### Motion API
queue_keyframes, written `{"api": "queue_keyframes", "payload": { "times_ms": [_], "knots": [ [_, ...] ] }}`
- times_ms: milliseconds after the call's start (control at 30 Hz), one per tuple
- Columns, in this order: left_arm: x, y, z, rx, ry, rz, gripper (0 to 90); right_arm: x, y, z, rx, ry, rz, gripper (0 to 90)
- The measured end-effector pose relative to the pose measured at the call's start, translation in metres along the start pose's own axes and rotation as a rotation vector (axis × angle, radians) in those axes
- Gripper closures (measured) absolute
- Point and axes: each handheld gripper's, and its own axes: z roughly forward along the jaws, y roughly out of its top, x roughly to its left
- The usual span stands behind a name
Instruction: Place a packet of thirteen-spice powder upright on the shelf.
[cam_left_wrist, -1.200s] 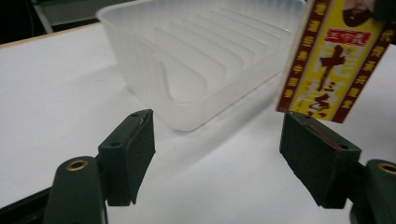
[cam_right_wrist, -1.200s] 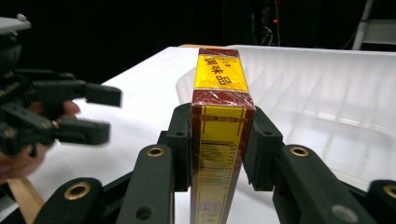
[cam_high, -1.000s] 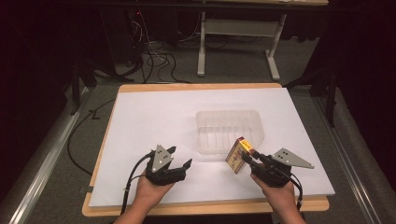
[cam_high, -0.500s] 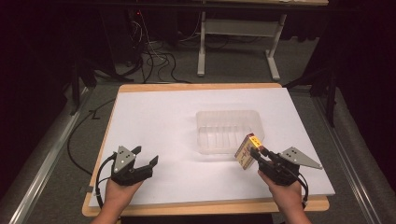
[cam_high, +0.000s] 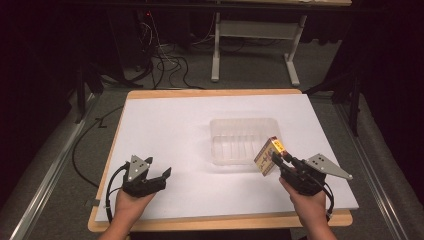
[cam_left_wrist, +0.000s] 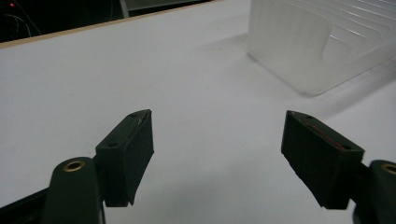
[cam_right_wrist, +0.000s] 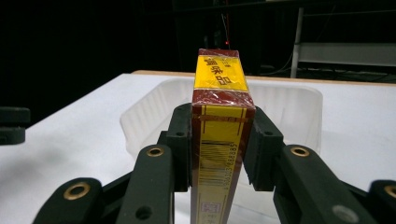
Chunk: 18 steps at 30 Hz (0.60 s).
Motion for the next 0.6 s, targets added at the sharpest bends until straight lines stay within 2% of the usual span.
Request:
{"api": "queue_keyframes", "payload": {
  "times_ms": [233, 300, 367, 467, 600],
  "knots": [
    [-0.002, 0.000, -0.004, -0.013, -0.010, 0.004, 25.4, 0.004, 0.007, 0.007, -0.027, -0.015, -0.004, 68.2],
    [-0.001, -0.001, -0.006, -0.012, -0.016, -0.001, 24.9, 0.006, 0.009, 0.010, -0.039, -0.030, -0.005, 68.2],
    [-0.001, -0.001, -0.006, 0.002, -0.041, -0.002, 23.7, 0.008, 0.011, 0.012, -0.051, -0.042, -0.006, 68.2],
    [-0.003, 0.000, -0.008, -0.002, -0.040, 0.016, 22.5, 0.009, 0.014, 0.017, -0.059, -0.069, -0.016, 68.2],
    [-0.003, 0.000, -0.005, -0.001, -0.057, 0.016, 22.5, 0.010, 0.017, 0.025, -0.058, -0.111, -0.025, 68.2]
  ]
}}
